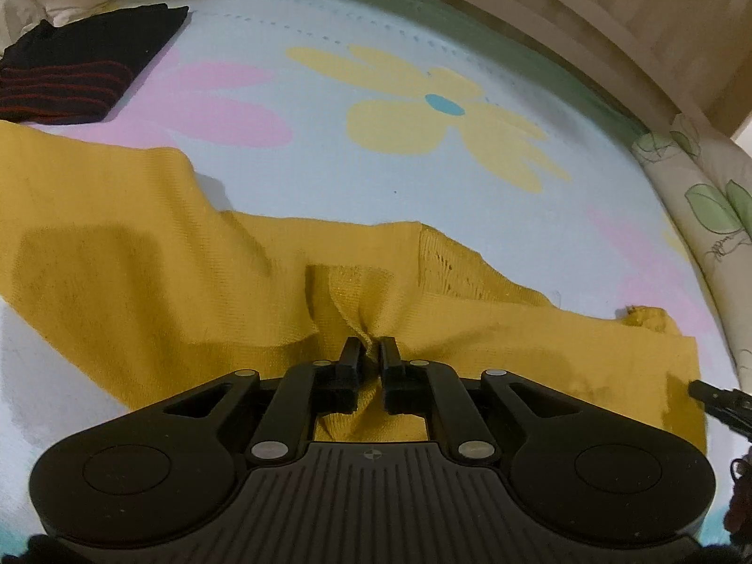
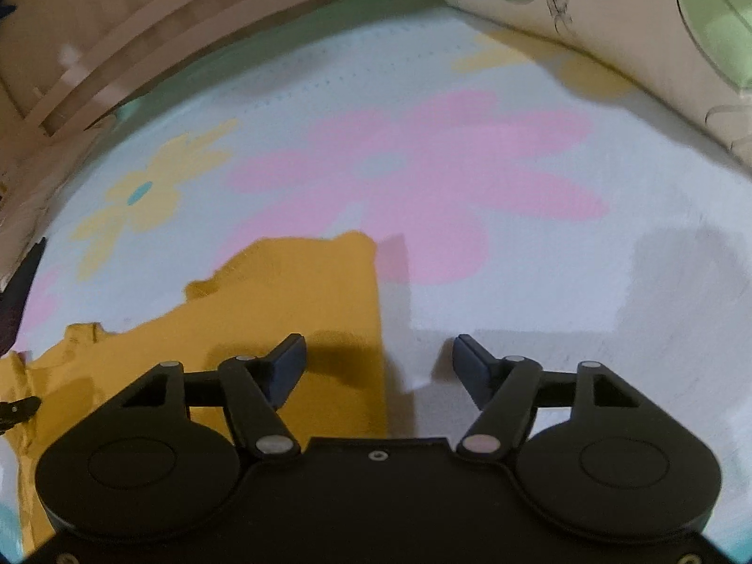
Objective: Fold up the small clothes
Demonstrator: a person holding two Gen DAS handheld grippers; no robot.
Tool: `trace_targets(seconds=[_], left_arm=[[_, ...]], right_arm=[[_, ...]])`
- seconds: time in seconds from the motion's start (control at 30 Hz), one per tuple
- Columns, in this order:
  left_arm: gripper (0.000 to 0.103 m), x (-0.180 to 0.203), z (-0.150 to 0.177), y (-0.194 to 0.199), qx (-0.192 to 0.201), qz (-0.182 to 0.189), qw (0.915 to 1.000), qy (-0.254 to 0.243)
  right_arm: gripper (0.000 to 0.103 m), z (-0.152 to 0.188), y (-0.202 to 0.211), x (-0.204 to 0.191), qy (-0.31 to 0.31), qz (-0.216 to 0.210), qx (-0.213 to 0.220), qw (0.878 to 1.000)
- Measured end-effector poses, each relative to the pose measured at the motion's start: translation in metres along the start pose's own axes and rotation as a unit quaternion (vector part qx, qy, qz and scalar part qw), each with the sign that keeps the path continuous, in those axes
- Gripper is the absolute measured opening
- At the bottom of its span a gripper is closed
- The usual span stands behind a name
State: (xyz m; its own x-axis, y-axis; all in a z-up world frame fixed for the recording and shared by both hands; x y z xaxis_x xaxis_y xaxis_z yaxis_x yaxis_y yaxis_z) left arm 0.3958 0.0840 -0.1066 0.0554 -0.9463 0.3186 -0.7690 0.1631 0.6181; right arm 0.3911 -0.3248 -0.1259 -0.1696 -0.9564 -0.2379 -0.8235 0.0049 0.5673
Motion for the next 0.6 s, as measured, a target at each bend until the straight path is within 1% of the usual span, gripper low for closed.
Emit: trace_targets(seconds=[0.03, 0.07, 0.1, 0.2, 0.23, 0.27, 0.33, 0.37, 0.43, 0.5, 0.57, 0.6], left_arm=[[0.009, 0.000, 0.000, 0.000, -0.001, 0.001, 1.0000, 0.000], [0.010, 0.001, -0.001, 0.000, -0.001, 0.001, 1.0000, -0.001], [0.011, 0.001, -0.001, 0.000, -0.002, 0.002, 1.0000, -0.003], [0.025, 0.007, -0.002, 0.000, -0.001, 0.014, 0.9999, -0.007], [0.027, 0.007, -0.002, 0.000, -0.001, 0.018, 0.9998, -0.005], [0.029, 0.007, -0.002, -0.001, -0.003, 0.021, 0.9998, -0.002], [0.043, 0.005, -0.001, -0.001, -0.006, 0.036, 0.9993, 0.009], [0.047, 0.004, -0.002, 0.000, -0.005, 0.042, 0.9990, 0.016], [0.062, 0.002, -0.005, 0.002, 0.000, 0.040, 0.9989, 0.024], [0.067, -0.001, -0.009, 0.006, 0.014, 0.031, 0.9991, 0.027], [0.069, -0.007, -0.014, 0.010, 0.026, 0.021, 0.9990, 0.032], [0.072, -0.011, -0.017, 0.012, 0.032, 0.015, 0.9987, 0.036]], right_arm=[[0.056, 0.000, 0.001, -0.003, 0.011, -0.004, 0.006, 1.000], [0.005, 0.000, 0.000, -0.007, 0.018, -0.018, -0.002, 1.000], [0.008, -0.001, 0.001, -0.008, 0.020, -0.020, -0.005, 1.000], [0.008, -0.005, 0.004, -0.004, 0.059, 0.027, -0.004, 0.998], [0.008, -0.005, 0.003, 0.000, 0.055, 0.034, -0.007, 0.998], [0.008, -0.004, 0.004, 0.002, 0.046, 0.031, -0.008, 0.998], [0.009, -0.004, 0.005, 0.001, 0.048, 0.033, -0.005, 0.998], [0.014, -0.006, 0.006, -0.002, 0.051, 0.034, -0.003, 0.998], [0.027, -0.012, 0.009, -0.002, 0.046, 0.042, 0.008, 0.998], [0.064, -0.019, 0.014, -0.005, 0.046, 0.042, 0.026, 0.998], [0.077, -0.026, 0.020, -0.011, 0.058, 0.036, 0.049, 0.996], [0.077, -0.029, 0.022, -0.016, 0.067, 0.033, 0.056, 0.996]])
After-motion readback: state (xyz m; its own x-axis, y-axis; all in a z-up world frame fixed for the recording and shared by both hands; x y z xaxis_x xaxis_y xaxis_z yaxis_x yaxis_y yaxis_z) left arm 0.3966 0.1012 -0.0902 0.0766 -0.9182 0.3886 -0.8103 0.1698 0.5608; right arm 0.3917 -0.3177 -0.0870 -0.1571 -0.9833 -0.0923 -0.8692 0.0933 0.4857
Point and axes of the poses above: each gripper's, at about its wrist camera, not at the fingertips, and y roughly against the way its jaws point, x to its right, z to its underside, the point moved 5 cm from there along -y, roughly the way its jaws point, and after that the axes turned 15 degrees about x, right-handed, at the moved point
